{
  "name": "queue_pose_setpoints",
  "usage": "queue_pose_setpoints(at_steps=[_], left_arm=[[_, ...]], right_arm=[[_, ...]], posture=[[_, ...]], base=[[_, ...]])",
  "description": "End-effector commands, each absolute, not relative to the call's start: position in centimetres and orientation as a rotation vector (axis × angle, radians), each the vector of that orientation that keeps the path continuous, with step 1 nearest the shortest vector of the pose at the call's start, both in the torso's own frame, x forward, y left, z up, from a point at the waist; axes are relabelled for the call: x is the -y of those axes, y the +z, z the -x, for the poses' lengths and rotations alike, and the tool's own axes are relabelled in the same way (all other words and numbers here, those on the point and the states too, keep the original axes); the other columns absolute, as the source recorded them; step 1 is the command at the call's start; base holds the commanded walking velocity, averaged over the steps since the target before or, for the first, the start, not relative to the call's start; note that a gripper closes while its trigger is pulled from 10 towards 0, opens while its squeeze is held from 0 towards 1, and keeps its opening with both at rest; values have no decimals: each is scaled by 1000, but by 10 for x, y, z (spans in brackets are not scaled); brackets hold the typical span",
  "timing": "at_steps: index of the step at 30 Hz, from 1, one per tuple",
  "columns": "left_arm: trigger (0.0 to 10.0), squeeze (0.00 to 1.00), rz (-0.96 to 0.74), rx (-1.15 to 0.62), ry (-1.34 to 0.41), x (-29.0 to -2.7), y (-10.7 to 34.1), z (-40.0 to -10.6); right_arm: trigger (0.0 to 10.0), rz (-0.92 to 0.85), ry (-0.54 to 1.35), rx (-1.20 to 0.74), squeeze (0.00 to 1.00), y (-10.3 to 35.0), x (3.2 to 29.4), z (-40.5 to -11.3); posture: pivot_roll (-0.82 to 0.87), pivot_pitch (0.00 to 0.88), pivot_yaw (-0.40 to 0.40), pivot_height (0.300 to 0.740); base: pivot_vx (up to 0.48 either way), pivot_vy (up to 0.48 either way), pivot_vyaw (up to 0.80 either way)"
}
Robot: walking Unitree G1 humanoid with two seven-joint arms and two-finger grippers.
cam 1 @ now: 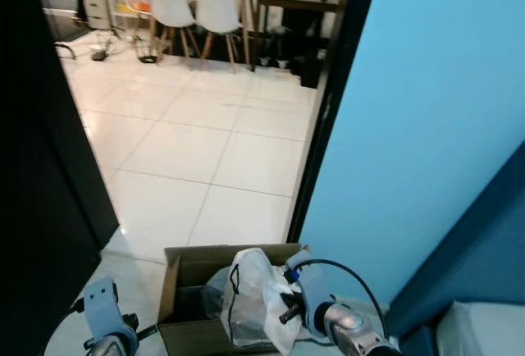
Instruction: Clean up the room
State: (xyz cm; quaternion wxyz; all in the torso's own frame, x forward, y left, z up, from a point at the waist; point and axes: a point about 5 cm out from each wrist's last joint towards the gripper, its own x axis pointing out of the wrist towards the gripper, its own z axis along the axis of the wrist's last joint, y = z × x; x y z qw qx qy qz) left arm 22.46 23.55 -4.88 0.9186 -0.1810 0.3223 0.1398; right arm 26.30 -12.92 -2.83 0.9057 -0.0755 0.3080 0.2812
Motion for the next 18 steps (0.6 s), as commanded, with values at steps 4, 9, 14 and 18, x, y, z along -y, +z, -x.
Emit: queue_pose_setpoints(at_steps=[4, 9, 14, 18], left_arm=[[10000, 0, 388, -698, 226, -228, -54, -219], [10000, 0, 397, -712, 158, -222, -56, -218], [10000, 0, 421, -724, 138, -219, -58, -216], [10000, 0, 443, -721, 117, -217, -59, -214]], right_arm=[[10000, 204, 598, -655, 0, -30, 131, -261], [10000, 291, 665, -693, 0, -35, 131, -255], [10000, 331, 689, -719, 0, -39, 132, -251], [10000, 337, 688, -740, 0, -42, 135, -247]], posture=[[-5, 0, -67, 740], [-10, 0, -67, 740], [-13, 0, -68, 740], [-18, 0, -72, 740]], base=[[325, 0, 0], [97, 0, 0], [0, 0, 0], [0, 0, 0]])
